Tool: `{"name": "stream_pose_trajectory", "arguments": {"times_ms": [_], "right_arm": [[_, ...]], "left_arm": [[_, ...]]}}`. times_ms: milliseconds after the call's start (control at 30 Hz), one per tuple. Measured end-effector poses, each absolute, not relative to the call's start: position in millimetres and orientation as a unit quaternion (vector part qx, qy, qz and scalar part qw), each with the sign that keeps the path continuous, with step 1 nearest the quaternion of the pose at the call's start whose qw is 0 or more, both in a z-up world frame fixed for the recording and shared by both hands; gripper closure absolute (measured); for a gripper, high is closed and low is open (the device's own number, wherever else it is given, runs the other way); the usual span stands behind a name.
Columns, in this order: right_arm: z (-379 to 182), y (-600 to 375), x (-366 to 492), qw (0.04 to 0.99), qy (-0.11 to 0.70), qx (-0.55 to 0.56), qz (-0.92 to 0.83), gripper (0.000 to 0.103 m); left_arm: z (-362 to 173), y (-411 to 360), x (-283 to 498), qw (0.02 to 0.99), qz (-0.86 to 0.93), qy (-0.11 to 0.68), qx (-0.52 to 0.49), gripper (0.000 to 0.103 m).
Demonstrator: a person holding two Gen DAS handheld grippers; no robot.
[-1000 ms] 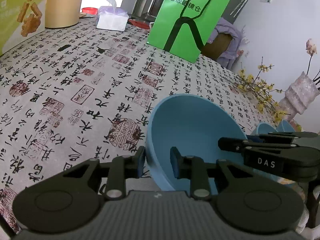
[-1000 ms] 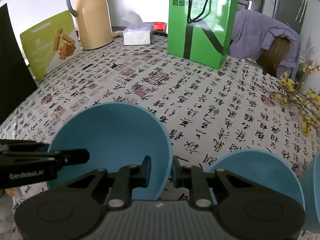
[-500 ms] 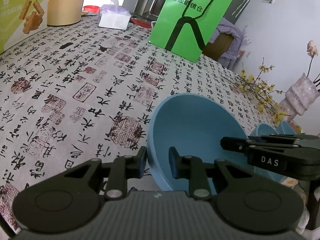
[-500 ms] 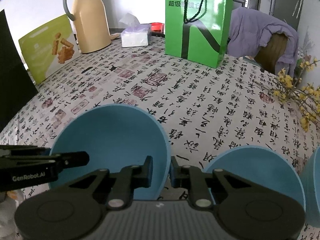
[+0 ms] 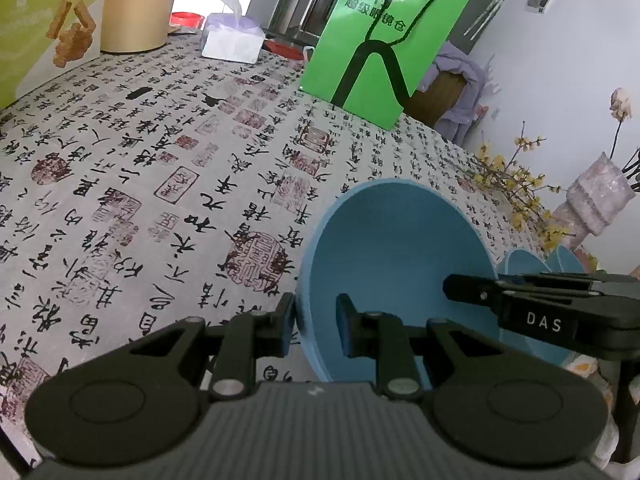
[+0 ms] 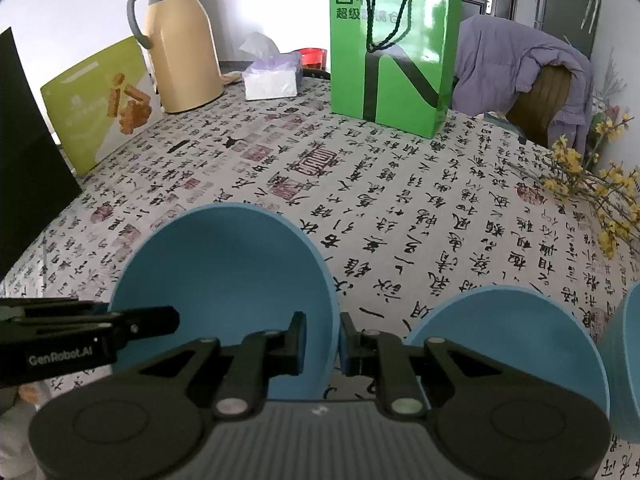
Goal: Organize plates and bowls
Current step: 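Carry the held blue bowl with both grippers toward the black paper bag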
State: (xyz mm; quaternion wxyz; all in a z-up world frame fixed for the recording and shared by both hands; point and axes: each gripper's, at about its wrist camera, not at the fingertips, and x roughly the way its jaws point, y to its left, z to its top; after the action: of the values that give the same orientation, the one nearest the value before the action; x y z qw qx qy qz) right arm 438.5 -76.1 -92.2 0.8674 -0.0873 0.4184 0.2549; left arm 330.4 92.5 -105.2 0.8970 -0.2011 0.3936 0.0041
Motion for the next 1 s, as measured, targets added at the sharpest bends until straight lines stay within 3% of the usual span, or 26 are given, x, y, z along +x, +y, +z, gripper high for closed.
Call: {"name": "stream_pose_trajectory", "arguments": {"times_ms": [1000], "right_arm": [[-60,-44,377,0.868,0.395,-0.086,0.287,0.087]], "left_arm": [[-74,130,258,0.911,0.023,0.352,-0.215,0.081]]}}
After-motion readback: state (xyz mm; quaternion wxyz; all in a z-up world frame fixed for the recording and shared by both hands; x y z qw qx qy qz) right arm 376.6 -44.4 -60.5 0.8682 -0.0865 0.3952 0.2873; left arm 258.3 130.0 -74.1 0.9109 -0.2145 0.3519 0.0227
